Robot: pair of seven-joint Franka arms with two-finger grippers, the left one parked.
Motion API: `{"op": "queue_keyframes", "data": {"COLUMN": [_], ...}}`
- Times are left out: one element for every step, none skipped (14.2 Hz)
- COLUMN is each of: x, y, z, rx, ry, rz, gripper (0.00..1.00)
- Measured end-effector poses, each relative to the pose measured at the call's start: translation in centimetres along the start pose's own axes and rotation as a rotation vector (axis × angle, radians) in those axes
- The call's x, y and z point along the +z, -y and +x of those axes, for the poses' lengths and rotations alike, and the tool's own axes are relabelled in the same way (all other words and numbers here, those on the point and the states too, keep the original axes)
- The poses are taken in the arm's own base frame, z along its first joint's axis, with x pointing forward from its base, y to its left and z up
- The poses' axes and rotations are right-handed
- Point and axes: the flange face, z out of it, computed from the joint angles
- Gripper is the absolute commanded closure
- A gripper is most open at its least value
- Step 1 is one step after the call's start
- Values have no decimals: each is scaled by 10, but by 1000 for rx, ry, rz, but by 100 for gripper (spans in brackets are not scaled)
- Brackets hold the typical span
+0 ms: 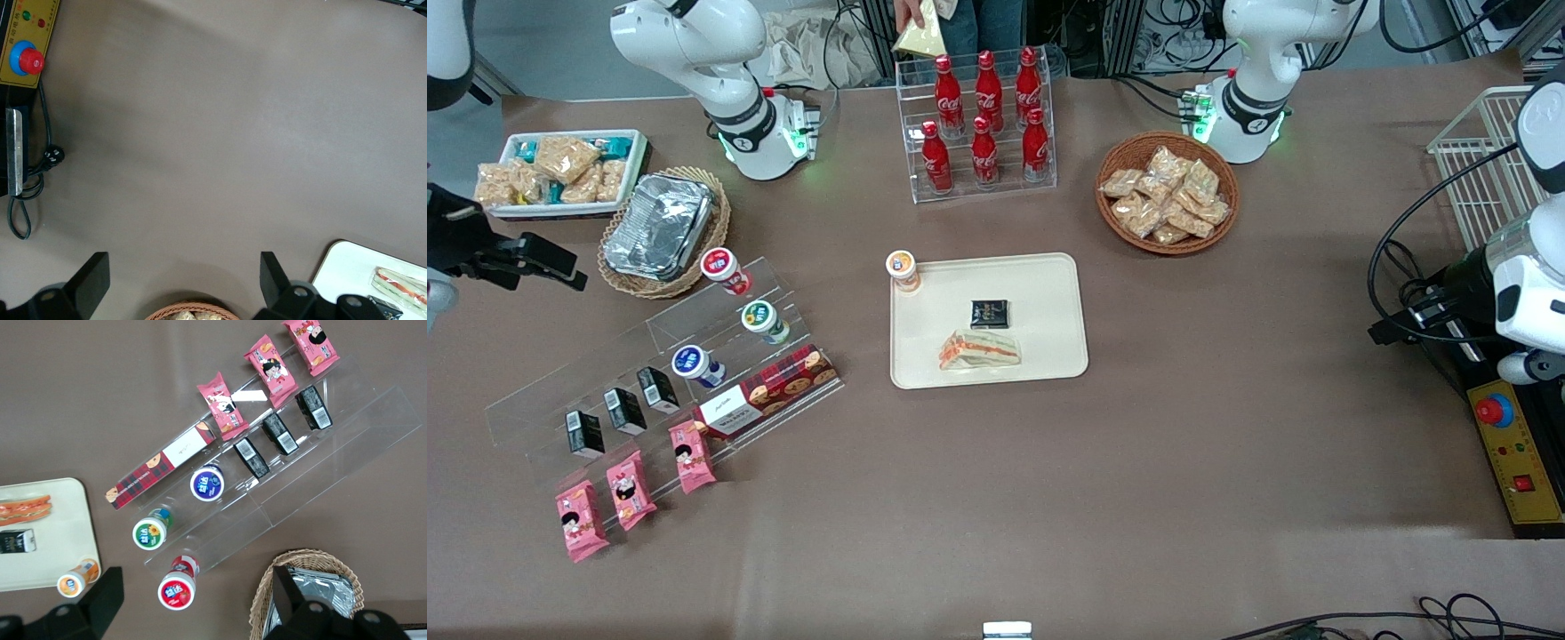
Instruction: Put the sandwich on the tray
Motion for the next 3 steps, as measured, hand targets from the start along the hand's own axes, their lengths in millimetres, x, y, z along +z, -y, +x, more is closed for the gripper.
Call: {"op": "queue_keyframes", "data": {"x": [8, 16, 23], "y": [-1, -2, -3], "z": [-2, -1, 0], "rx": [1, 5, 10], "ry": [5, 11, 18], "rz": [-2, -2, -3], "gripper": [1, 1, 1]}}
